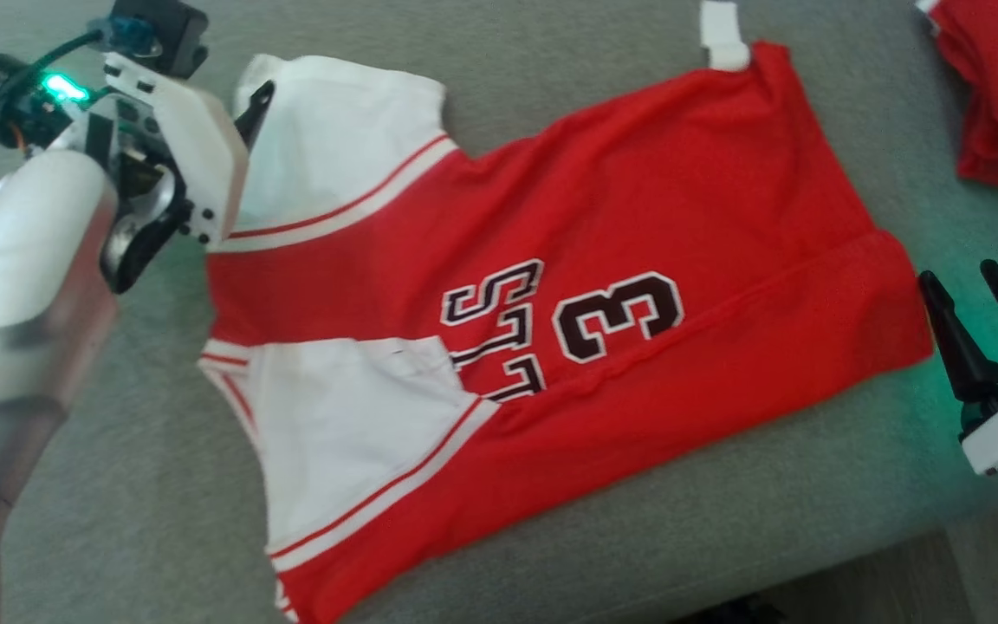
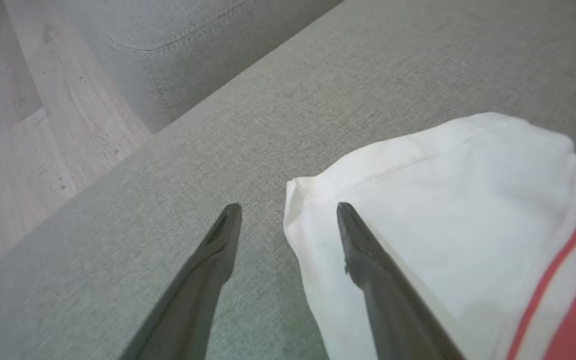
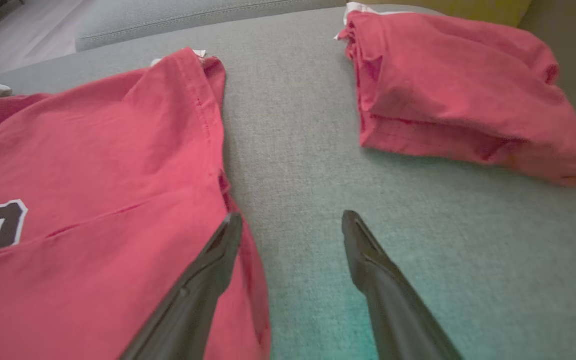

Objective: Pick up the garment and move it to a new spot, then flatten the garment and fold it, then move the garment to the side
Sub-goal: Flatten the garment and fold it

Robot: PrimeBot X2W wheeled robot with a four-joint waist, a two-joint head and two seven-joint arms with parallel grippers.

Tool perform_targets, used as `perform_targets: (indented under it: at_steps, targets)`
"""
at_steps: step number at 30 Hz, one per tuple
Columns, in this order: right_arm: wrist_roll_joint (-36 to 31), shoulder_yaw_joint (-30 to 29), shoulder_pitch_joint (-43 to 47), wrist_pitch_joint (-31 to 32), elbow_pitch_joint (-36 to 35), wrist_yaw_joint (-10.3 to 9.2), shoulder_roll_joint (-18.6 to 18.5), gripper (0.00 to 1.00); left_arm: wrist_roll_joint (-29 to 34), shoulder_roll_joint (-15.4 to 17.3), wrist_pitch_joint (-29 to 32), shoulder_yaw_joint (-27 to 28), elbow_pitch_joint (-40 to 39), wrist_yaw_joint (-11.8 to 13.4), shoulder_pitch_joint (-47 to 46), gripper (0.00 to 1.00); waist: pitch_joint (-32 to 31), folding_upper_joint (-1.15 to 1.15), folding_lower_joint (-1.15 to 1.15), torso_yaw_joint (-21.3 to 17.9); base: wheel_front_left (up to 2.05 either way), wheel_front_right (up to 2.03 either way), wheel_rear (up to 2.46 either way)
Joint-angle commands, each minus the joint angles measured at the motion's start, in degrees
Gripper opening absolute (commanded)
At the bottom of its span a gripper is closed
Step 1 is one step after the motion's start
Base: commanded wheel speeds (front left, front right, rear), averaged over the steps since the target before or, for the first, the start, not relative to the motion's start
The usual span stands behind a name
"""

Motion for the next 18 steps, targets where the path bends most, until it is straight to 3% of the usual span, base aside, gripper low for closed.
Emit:
perform_targets:
  at_steps: [1, 7, 8, 9, 11, 18]
  targets:
    - [-0.72, -0.21, -0.59, -0.59, -0.42, -0.04, -1.36, 1.0, -0.18, 1.94, 0.38, 1.88, -0.08, -0.2, -3.78, 1.0, 1.46, 0.0, -0.01, -2.14, 0.0, 0.0, 0.0]
    - [-1.01, 0.14, -0.81, -1.67, 1.05, -0.04, -0.49, 1.0, 0.66, 2.71, 0.99, 0.76, 4.95, -0.5, -5.24, 1.0, 2.06, 0.0, -0.01, -3.97, 0.0, 0.0, 0.0]
    - [-1.0, 0.22, -0.87, -1.79, 1.24, -0.04, -0.48, 1.0, 1.03, 2.82, 0.97, 0.46, 5.62, -0.49, -5.46, 0.89, 2.07, 0.0, -0.01, -4.1, 0.0, 0.0, 0.0]
    - [-0.97, 0.3, -0.96, -1.88, 1.39, -0.04, -0.48, 1.0, 1.21, 2.84, 0.86, 0.33, 6.23, -0.45, -5.63, 0.49, 2.04, 0.0, -0.01, -4.21, 0.0, 0.0, 0.0]
    - [-0.89, 0.41, -1.14, -1.9, 1.58, -0.04, -0.59, 1.0, 1.15, 2.59, 0.41, 0.28, 7.2, -0.48, -5.85, 0.0, 1.91, 0.0, -0.01, -4.28, 0.0, 0.0, 0.0]
    - [-1.87, 1.54, -4.25, -0.8, 0.34, -0.04, -1.74, 1.0, 0.26, 1.52, -1.64, 0.2, 8.58, -0.82, -6.32, 0.0, 0.71, 0.0, -0.01, -3.31, 0.0, 0.0, 0.0]
